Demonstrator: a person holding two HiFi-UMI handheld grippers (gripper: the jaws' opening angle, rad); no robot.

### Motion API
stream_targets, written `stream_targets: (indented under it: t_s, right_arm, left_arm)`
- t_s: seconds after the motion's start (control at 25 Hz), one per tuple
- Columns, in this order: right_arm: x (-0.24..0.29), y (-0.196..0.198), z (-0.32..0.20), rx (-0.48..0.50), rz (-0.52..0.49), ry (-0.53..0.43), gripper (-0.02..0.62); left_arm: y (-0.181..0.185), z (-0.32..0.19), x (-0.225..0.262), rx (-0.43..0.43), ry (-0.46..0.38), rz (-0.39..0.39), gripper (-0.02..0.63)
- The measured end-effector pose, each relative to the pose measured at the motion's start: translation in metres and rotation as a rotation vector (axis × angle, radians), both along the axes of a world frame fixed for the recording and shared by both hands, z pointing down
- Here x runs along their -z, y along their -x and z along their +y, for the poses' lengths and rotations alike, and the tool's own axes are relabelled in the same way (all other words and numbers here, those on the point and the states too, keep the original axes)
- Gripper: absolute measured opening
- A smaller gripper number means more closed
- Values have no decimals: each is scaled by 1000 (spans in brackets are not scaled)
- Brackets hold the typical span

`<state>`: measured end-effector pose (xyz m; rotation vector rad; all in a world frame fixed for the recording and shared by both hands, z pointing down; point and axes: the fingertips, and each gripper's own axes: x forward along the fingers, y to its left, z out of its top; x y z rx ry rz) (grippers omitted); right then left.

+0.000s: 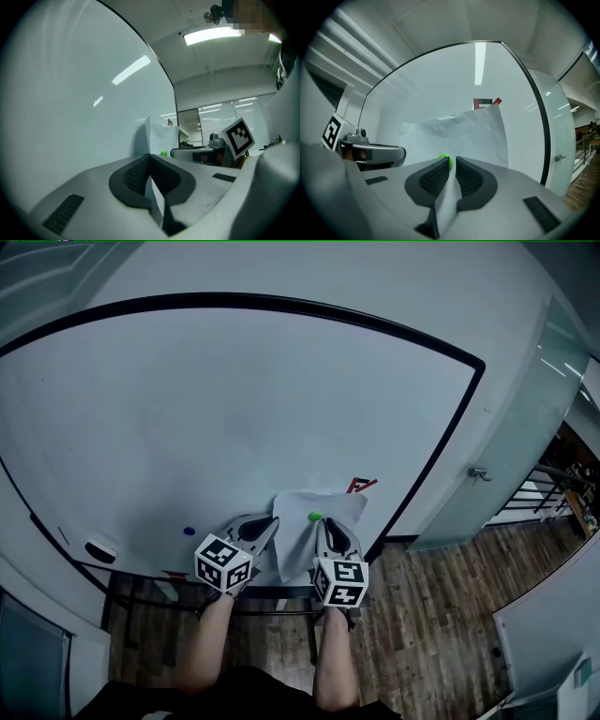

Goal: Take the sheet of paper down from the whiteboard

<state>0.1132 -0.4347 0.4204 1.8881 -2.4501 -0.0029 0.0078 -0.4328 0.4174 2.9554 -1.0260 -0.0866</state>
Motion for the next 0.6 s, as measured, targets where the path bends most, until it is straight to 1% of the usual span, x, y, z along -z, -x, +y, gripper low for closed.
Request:
stream_targets:
  t_s: [0.08, 0.16, 0.2, 0.44, 0.6]
  right_arm:
    - [-2, 7, -3, 10, 15, 9, 60]
    - [-7, 14, -7, 14, 41, 25, 138]
    - [-7, 16, -9, 8, 55, 25, 147]
    - [-3, 18, -15, -61, 128, -5, 147]
    - [-3, 19, -14, -73, 142, -10, 147]
  left_arm:
    - [0, 0, 0, -4, 2, 2, 21]
    - [0, -1, 0, -9, 3, 6, 21]
    - [0, -1, -1, -12, 4, 7, 21]
    - [-1, -4, -1, -23, 1, 3, 21]
    - [0, -5, -2, -28, 6, 5, 21]
